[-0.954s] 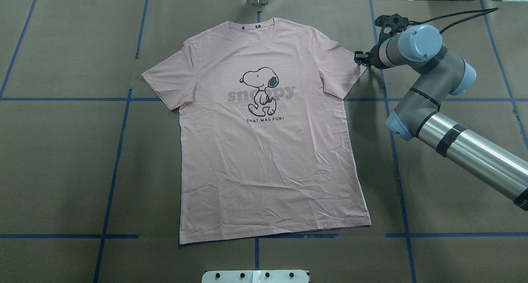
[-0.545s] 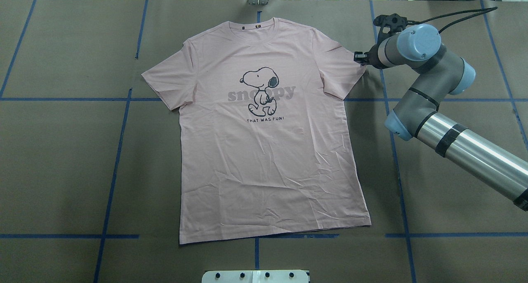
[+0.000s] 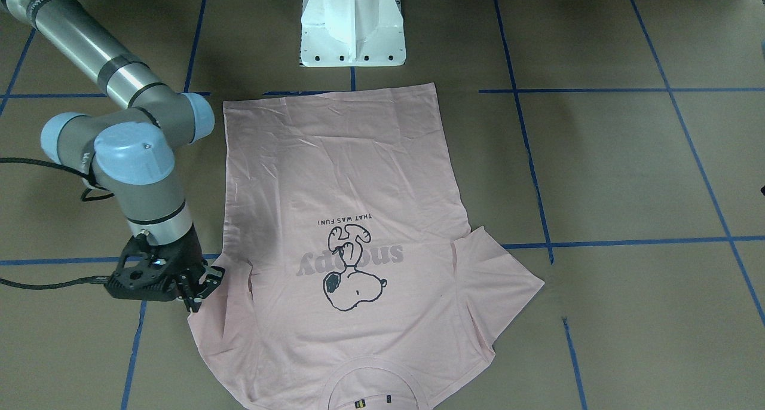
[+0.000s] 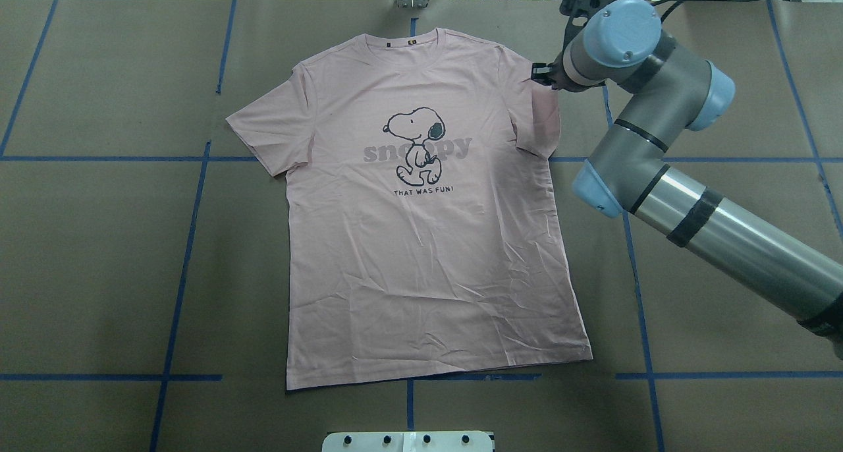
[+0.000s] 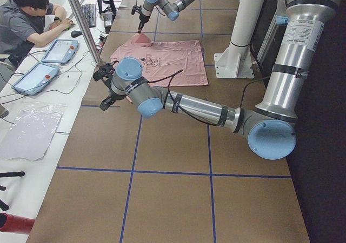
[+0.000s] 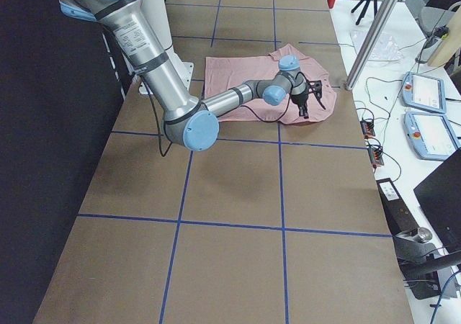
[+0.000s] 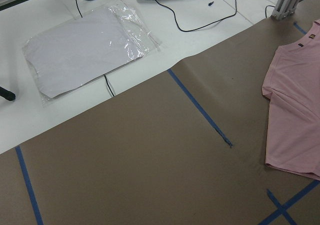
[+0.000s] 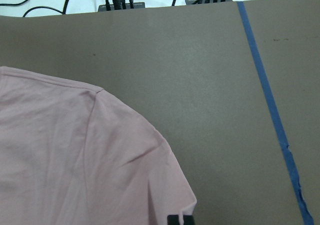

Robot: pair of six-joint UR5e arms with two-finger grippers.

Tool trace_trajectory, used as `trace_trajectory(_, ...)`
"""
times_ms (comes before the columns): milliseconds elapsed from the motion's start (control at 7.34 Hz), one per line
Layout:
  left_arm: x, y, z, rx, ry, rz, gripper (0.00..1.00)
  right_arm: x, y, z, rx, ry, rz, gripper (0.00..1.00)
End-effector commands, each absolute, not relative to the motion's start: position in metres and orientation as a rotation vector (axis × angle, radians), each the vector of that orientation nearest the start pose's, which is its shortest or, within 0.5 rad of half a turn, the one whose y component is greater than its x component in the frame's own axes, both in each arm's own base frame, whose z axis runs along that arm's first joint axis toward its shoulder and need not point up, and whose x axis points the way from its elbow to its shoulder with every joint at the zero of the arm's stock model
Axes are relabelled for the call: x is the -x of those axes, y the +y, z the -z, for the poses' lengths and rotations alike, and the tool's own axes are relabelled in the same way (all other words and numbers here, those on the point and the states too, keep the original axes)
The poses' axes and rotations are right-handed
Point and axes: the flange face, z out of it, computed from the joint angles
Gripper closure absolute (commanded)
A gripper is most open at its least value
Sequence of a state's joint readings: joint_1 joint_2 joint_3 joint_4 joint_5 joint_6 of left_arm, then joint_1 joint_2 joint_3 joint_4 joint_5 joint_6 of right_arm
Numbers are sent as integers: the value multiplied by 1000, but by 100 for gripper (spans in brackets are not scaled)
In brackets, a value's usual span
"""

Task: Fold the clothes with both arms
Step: 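Fold the sleeve nearest the right gripper inward across the shirt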

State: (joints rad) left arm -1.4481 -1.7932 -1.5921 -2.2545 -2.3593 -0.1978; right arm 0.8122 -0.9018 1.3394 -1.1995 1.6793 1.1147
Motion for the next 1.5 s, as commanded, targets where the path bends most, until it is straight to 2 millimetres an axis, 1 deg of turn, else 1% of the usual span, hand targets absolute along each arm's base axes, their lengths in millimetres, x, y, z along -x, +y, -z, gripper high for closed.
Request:
trace_trajectory(0, -10, -594, -445, -749, 859, -298, 0, 502, -625, -271, -419, -677, -356, 100)
trace_trajectory(136, -10, -594, -445, -747, 859, -298, 0, 530, -634, -264, -437, -637, -370, 100)
trace_trajectory(272, -10, -594, -445, -749, 859, -298, 0, 539, -635, -256, -440, -637, -366, 73)
trace_trajectory(409, -10, -594, -445, -749, 859, -298, 0, 545, -631, -251, -442, -644, -356, 1)
trace_trajectory(545, -10, -594, -445, -749, 859, -298, 0, 546, -633, -236, -446, -660, -366, 0)
trace_trajectory(681, -13, -594, -444, -748, 861, -303, 0, 539, -639, -230, -445, -668, -368, 0)
trace_trajectory(817, -45, -595, -440, -722, 885, -331, 0, 518, -654, -231, -402, -689, -350, 0)
trace_trajectory(954, -86, -596, -426, -687, 934, -316, 0, 484, -674, -231, -346, -729, -288, 0)
trace_trajectory(1090, -118, -600, -414, -671, 935, -239, 0, 441, -698, -239, -328, -754, -203, 0)
trace_trajectory(1226, -164, -600, -400, -650, 935, -164, 0, 391, -710, -265, -307, -793, -103, 0)
trace_trajectory(1362, -209, -596, -386, -617, 960, -117, 0, 319, -704, -317, -323, -863, -24, 0)
